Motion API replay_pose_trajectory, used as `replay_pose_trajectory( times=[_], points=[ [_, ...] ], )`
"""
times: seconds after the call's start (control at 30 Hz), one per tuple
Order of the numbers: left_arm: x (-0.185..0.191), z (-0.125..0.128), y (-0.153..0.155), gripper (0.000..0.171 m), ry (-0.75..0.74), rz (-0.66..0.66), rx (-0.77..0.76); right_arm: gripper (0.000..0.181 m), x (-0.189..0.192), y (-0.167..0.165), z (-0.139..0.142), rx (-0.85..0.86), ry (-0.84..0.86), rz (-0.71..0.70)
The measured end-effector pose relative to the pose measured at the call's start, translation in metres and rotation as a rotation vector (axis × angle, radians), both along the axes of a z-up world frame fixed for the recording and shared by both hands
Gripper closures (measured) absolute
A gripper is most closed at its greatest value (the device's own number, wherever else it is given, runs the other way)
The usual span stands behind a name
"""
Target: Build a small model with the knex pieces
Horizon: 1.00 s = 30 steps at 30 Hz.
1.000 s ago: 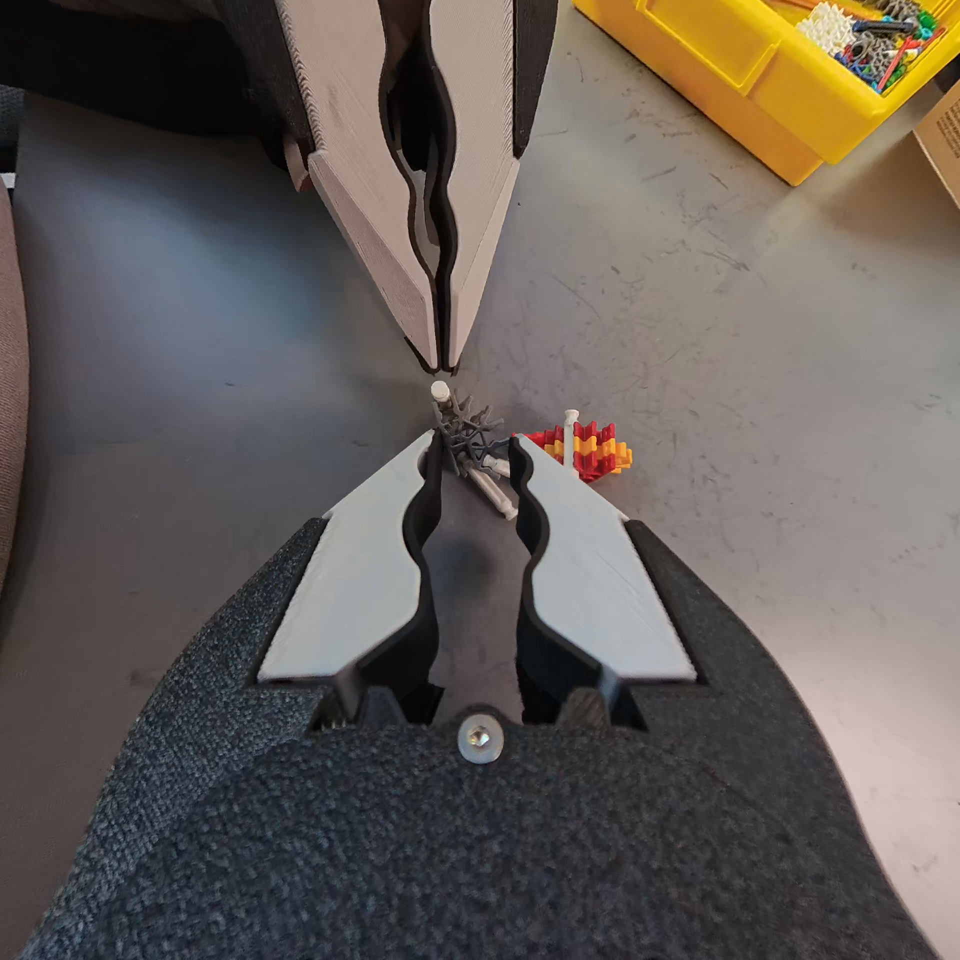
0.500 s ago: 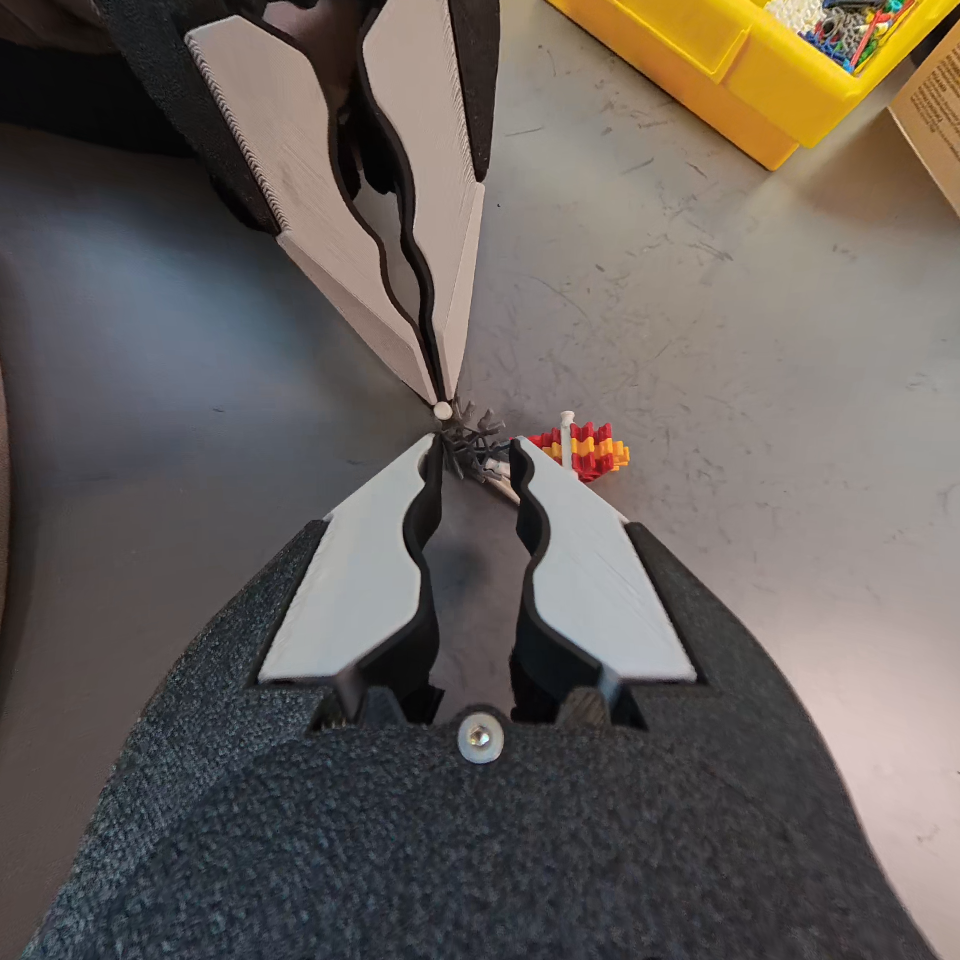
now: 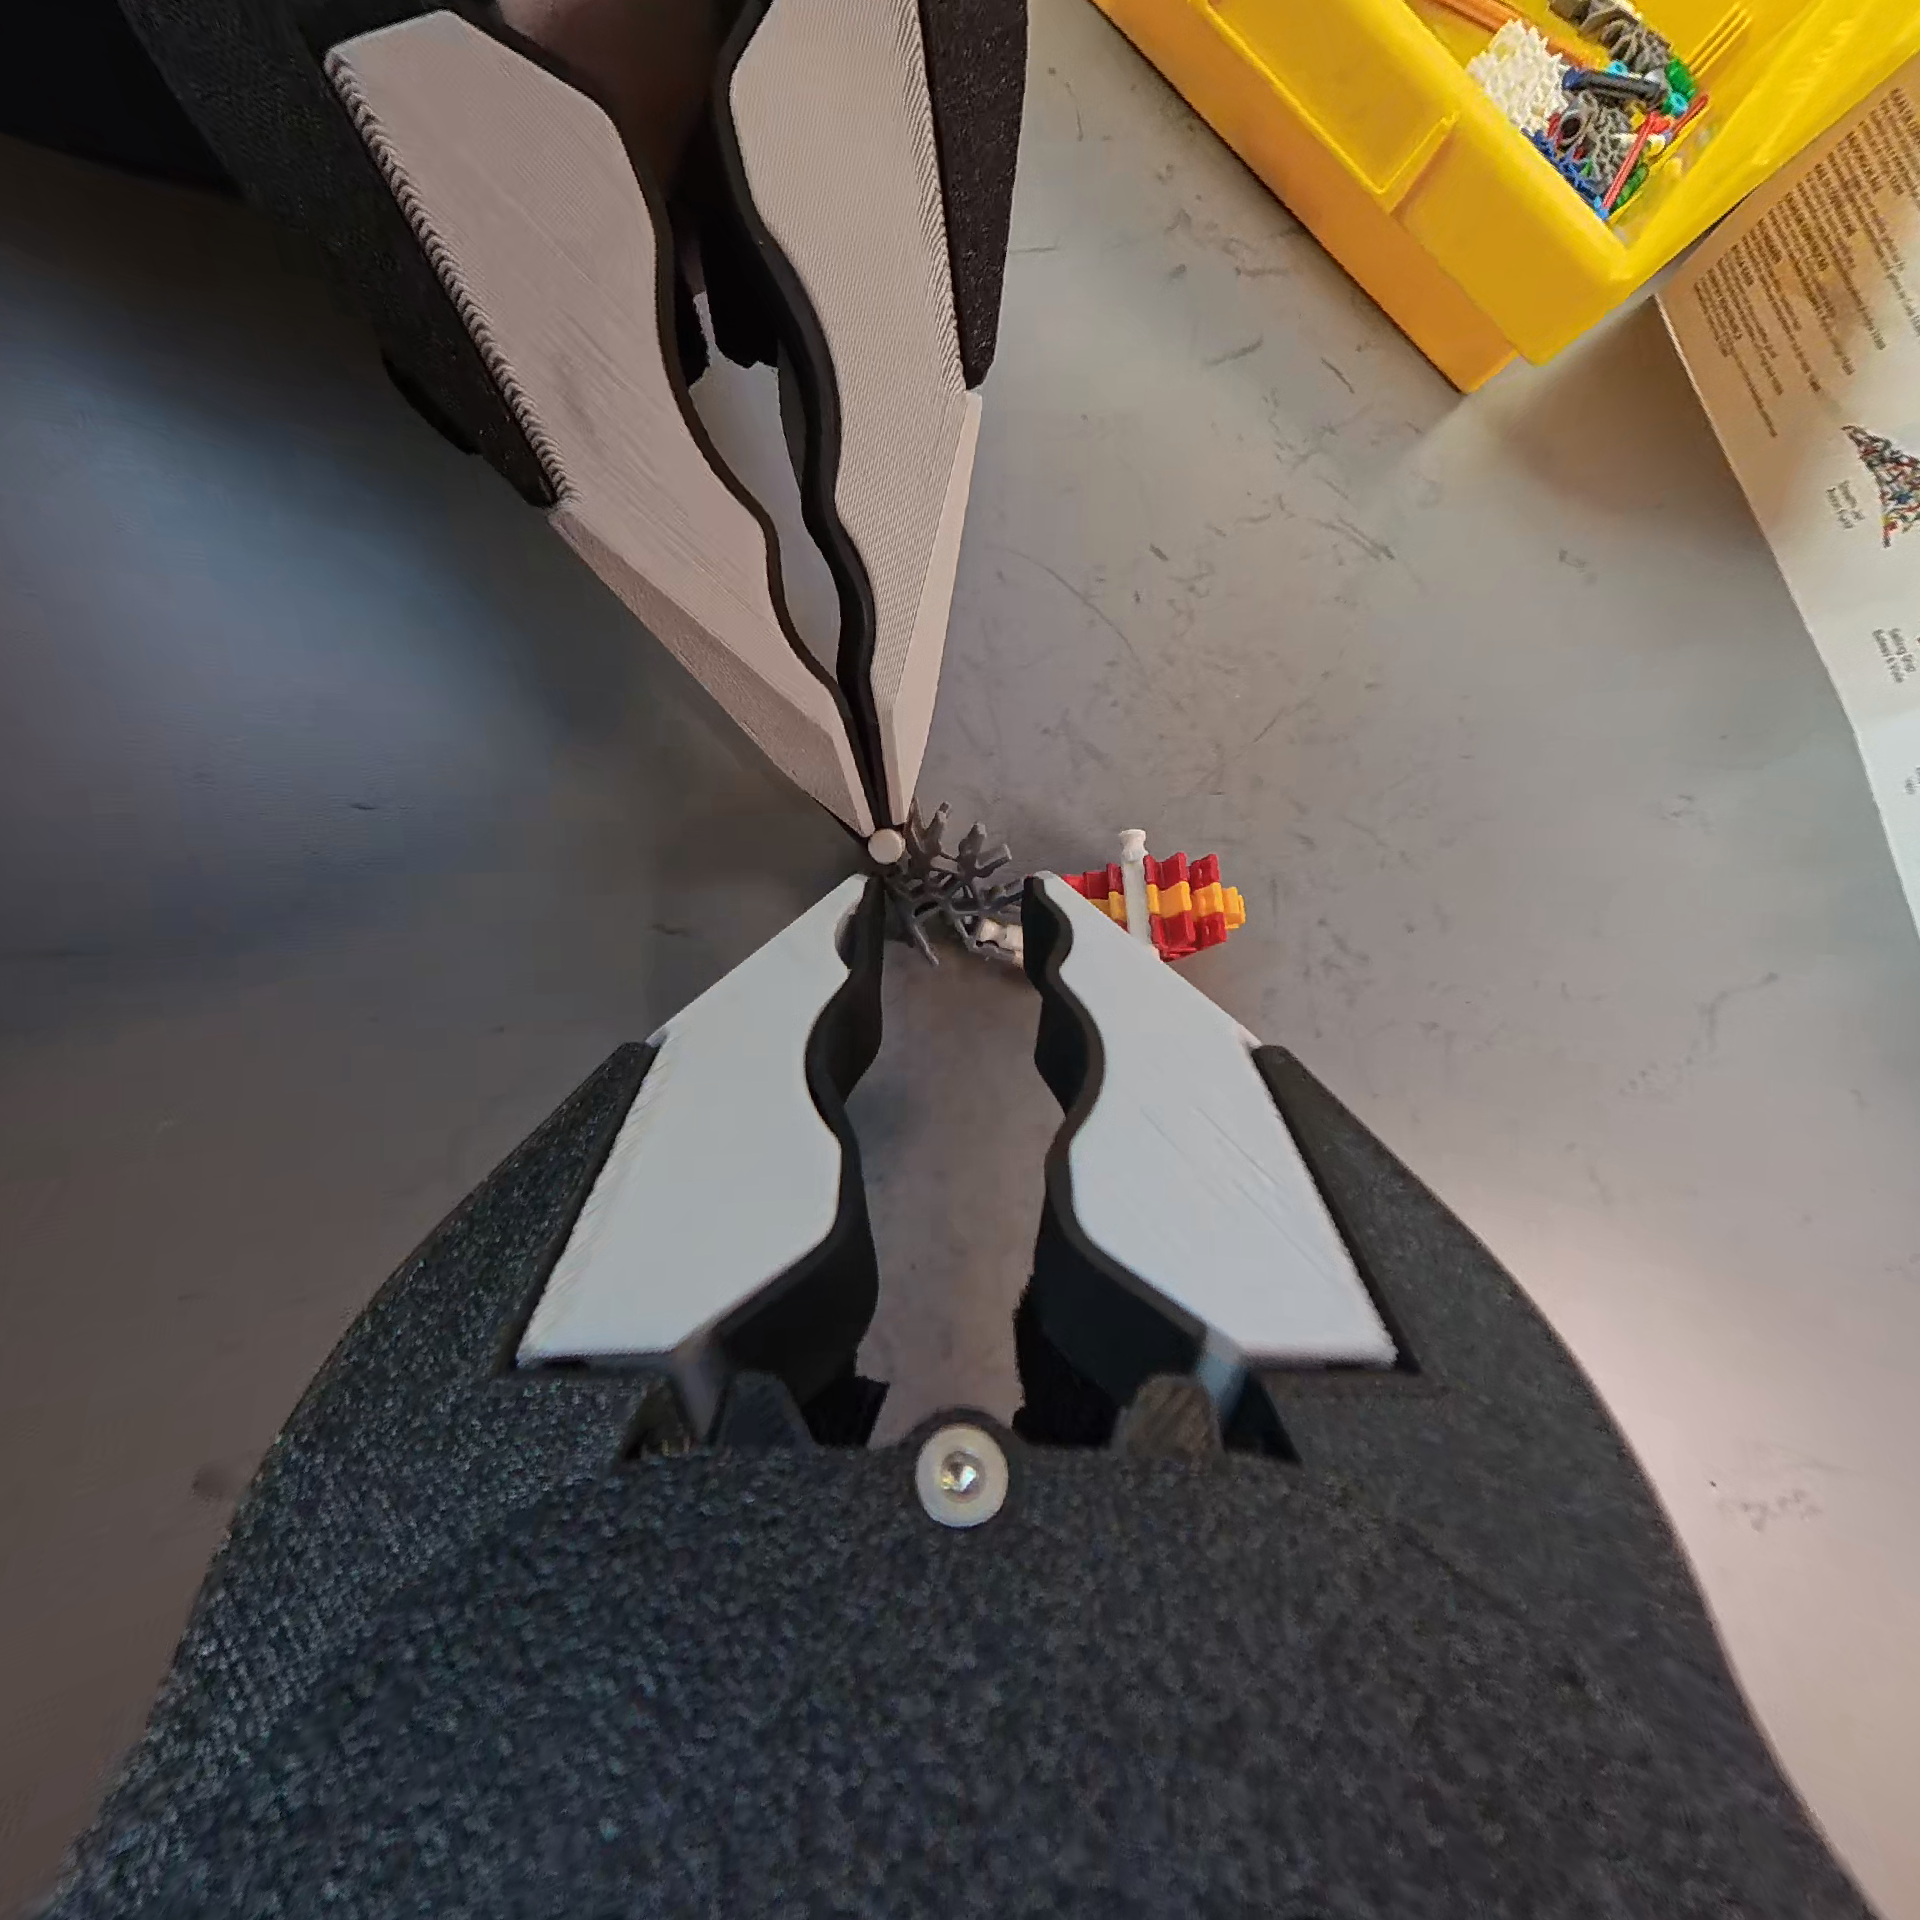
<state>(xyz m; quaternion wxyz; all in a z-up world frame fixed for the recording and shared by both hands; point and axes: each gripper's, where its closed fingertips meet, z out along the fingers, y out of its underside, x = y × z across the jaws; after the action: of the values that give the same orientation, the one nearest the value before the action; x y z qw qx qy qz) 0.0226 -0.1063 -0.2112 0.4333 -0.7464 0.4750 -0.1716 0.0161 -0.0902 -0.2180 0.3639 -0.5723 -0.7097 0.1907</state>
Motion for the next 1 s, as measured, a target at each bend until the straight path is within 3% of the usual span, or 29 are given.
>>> replay_pose_trajectory(
  times=[0.2,0.43,0.73,0.87,1.0],
  points=[
    [0.0,0.003,0.003,0.171,-0.04,0.001,-0.011,0.159,0.004,0.005,0.001,-0.011,0.036,0.061],
    [-0.009,0.016,0.002,0.171,-0.192,-0.002,-0.109,0.159,0.005,0.004,-0.001,-0.006,0.025,0.094],
    [-0.001,0.005,0.001,0.17,-0.12,-0.009,-0.091,0.159,0.003,0.001,-0.001,-0.028,0.022,0.081],
    [0.005,0.008,-0.002,0.169,-0.108,-0.021,-0.04,0.159,0.002,-0.003,0.0,-0.054,0.024,0.079],
    [0.008,0.003,0.0,0.171,0.006,-0.026,0.064,0.16,-0.001,-0.004,-0.006,-0.016,-0.021,0.061]
  ],
)
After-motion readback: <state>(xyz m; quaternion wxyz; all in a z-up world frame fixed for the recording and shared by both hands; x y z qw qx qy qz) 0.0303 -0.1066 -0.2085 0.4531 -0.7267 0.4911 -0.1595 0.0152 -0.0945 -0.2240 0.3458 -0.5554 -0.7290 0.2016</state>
